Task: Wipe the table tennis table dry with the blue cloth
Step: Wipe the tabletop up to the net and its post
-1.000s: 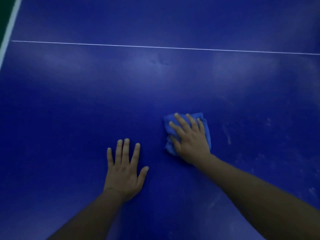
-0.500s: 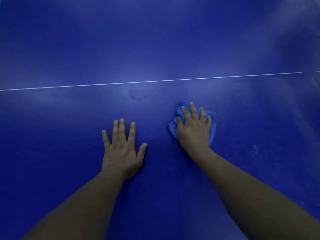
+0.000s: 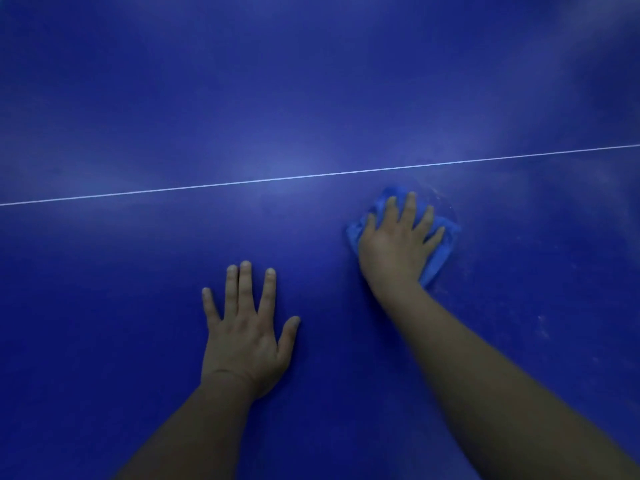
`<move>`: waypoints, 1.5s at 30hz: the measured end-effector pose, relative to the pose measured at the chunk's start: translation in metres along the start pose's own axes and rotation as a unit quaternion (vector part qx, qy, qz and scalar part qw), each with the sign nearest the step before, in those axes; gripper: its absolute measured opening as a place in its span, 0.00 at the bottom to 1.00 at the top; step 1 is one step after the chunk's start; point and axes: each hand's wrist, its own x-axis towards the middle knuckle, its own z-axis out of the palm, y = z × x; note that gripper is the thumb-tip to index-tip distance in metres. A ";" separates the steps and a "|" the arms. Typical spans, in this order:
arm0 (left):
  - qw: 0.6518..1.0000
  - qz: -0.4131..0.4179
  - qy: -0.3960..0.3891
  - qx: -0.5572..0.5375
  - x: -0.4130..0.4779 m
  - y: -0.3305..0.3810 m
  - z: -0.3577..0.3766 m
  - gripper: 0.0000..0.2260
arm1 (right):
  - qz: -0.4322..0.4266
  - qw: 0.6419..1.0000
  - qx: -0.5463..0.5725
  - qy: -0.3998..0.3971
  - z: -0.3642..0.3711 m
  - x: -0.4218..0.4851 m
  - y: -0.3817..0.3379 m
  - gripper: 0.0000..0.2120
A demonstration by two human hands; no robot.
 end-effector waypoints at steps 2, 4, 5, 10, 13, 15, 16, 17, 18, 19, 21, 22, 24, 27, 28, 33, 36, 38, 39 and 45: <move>1.000 0.000 0.001 0.007 0.000 0.000 -0.001 0.35 | -0.074 0.996 -0.022 -0.044 0.005 -0.027 -0.028 0.29; 1.000 -0.001 0.003 0.012 0.000 0.000 -0.001 0.35 | -0.145 0.987 -0.033 -0.062 0.007 -0.021 -0.052 0.30; 1.000 -0.001 0.004 0.012 0.000 0.000 -0.001 0.35 | -0.162 0.984 -0.034 -0.067 0.008 -0.006 -0.056 0.29; 1.000 0.001 -0.001 0.013 0.000 -0.001 -0.001 0.35 | -0.005 1.000 -0.003 -0.012 -0.005 0.073 0.018 0.27; 1.000 0.001 0.000 0.016 0.000 -0.002 0.001 0.35 | 0.065 0.998 -0.010 0.002 -0.013 0.069 0.053 0.28; 1.000 0.003 -0.002 0.018 0.000 -0.002 0.002 0.35 | 0.005 0.999 -0.044 0.007 -0.008 0.046 0.035 0.32; 1.000 0.004 0.000 0.018 0.000 -0.002 0.002 0.35 | -0.051 0.997 -0.049 0.001 -0.004 0.035 0.019 0.33; 1.000 0.003 0.001 0.019 0.001 -0.003 0.003 0.35 | -0.120 0.991 -0.050 -0.009 0.001 0.025 0.000 0.33; 1.000 0.001 0.002 0.022 0.001 -0.003 0.003 0.35 | -0.186 0.981 -0.053 -0.027 0.005 0.016 -0.018 0.32; 1.000 0.001 0.002 0.025 0.001 -0.003 0.003 0.35 | -0.227 0.971 -0.058 -0.051 0.007 0.014 -0.029 0.30; 1.000 0.005 0.003 0.029 0.002 -0.003 0.003 0.35 | -0.207 0.974 -0.061 -0.063 0.005 0.033 -0.027 0.27; 1.000 0.006 0.004 0.029 0.002 -0.003 0.003 0.35 | -0.163 0.984 -0.056 -0.041 0.001 0.050 -0.014 0.26; 1.000 0.007 0.003 0.025 0.002 -0.003 0.002 0.35 | -0.053 0.998 -0.041 0.001 -0.008 0.080 0.028 0.25; 1.000 0.005 -0.003 0.014 0.001 -0.003 0.001 0.35 | 0.053 0.998 -0.017 0.020 -0.027 0.106 0.097 0.24; 1.000 0.006 -0.004 0.014 0.001 -0.002 0.000 0.35 | 0.062 0.998 -0.011 0.013 -0.032 0.112 0.109 0.25; 1.000 -0.001 -0.023 0.010 0.001 -0.002 -0.003 0.36 | -0.152 0.987 -0.053 -0.024 -0.022 0.102 0.075 0.27; 1.000 -0.003 -0.028 0.003 0.001 -0.001 -0.005 0.36 | -0.368 0.929 -0.031 -0.029 -0.010 0.008 0.063 0.25; 0.999 -0.006 -0.034 0.000 0.001 0.000 -0.005 0.36 | -0.461 0.884 -0.026 -0.070 -0.011 -0.068 0.077 0.24; 0.999 -0.007 -0.038 -0.003 0.001 0.001 -0.007 0.36 | -0.505 0.858 -0.031 -0.085 -0.013 -0.089 0.085 0.24; 0.999 -0.010 -0.052 -0.008 0.003 0.003 -0.014 0.35 | -0.373 0.926 -0.052 -0.012 -0.016 0.048 0.067 0.28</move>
